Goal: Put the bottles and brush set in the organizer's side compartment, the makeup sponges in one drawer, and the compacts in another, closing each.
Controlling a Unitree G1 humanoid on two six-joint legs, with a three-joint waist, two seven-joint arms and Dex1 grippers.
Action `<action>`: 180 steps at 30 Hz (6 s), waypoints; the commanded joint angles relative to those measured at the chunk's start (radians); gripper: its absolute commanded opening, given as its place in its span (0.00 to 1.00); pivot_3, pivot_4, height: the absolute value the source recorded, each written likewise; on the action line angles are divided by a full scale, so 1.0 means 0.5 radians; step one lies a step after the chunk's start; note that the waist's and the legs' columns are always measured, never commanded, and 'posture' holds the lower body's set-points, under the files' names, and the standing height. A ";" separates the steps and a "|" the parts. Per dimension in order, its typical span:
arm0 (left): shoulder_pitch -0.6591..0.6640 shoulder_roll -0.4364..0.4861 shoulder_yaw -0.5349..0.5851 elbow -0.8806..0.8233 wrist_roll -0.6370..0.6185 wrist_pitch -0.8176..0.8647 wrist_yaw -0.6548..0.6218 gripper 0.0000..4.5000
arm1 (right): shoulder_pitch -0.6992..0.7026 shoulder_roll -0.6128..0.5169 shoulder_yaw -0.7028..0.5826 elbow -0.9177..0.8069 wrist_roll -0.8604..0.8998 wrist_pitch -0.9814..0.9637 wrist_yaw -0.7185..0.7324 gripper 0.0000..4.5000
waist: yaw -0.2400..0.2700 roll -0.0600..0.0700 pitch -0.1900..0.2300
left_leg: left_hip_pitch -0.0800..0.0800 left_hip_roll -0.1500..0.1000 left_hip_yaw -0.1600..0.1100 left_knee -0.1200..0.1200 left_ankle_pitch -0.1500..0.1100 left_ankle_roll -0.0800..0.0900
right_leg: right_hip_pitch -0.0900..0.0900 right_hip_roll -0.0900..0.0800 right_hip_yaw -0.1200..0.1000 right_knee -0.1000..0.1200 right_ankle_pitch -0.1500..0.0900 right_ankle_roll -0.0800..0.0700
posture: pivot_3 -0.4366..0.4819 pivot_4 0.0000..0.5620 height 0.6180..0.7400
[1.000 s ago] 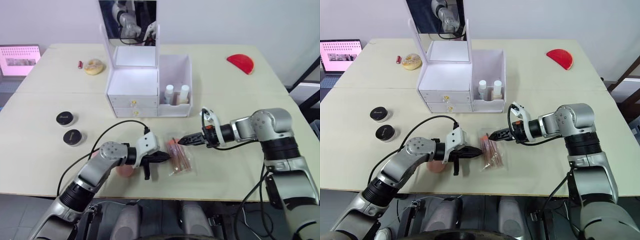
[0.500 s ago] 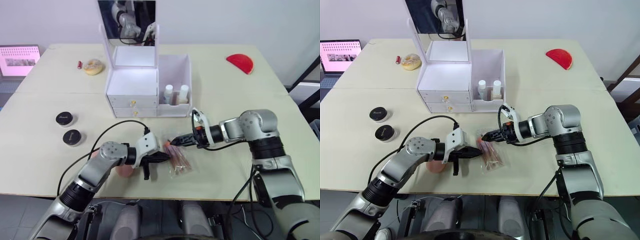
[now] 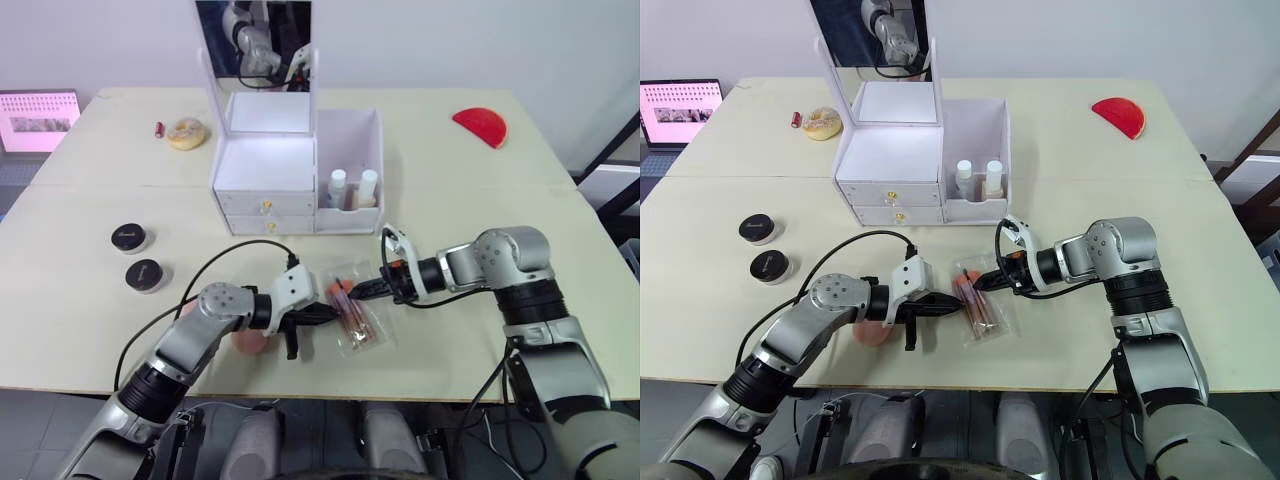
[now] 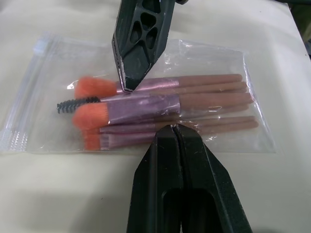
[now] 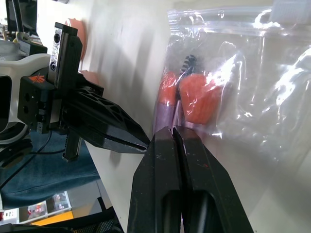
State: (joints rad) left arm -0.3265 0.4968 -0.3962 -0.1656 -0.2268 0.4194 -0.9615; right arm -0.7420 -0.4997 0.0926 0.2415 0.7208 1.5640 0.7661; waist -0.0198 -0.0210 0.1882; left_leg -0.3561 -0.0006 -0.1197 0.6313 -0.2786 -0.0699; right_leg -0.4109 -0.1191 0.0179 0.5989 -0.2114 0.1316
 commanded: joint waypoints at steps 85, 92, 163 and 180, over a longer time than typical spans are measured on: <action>-0.050 -0.088 0.095 0.131 -0.026 0.003 -0.070 0.00 | 0.041 0.024 0.035 -0.034 -0.060 -0.095 0.065 0.01 | -0.036 0.001 -0.002 | 0.001 0.000 -0.001 -0.001 0.000 0.000 | 0.002 0.000 0.000 -0.002 0.000 0.001 | 0.48 0.27 1.00; -0.051 -0.080 0.143 0.070 -0.064 0.064 -0.053 0.06 | 0.022 0.007 -0.017 -0.020 -0.039 -0.079 0.083 0.00 | -0.036 0.001 -0.002 | 0.001 0.000 -0.001 -0.001 0.000 0.000 | 0.002 0.000 0.000 -0.002 0.000 0.001 | 0.48 0.27 1.00; 0.554 0.564 1.429 -0.984 -1.770 0.581 0.866 1.00 | -1.338 0.095 -0.509 1.494 -0.972 -2.664 0.539 0.99 | -0.047 0.014 0.011 | -0.007 0.000 0.001 -0.011 0.000 -0.001 | -0.009 0.001 0.004 -0.008 0.001 0.000 | 0.48 0.27 1.00; 1.170 0.902 2.346 0.013 -1.122 0.263 0.147 1.00 | 1.048 -0.798 -1.373 -0.966 -0.125 -1.569 0.911 0.99 | -0.041 0.006 0.007 | -0.001 0.002 0.005 -0.006 -0.005 0.006 | -0.006 0.001 0.004 -0.007 -0.010 0.000 | 0.48 0.27 1.00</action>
State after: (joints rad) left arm 0.2559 0.9280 0.7142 -0.2225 -0.8363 0.6024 -0.8560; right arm -0.2542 -0.8897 -0.5216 -0.2175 0.6678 0.8276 1.2168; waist -0.0405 -0.0178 0.1920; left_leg -0.3569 0.0005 -0.1168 0.6298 -0.2811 -0.0671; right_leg -0.4138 -0.1185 0.0203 0.5952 -0.2160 0.1312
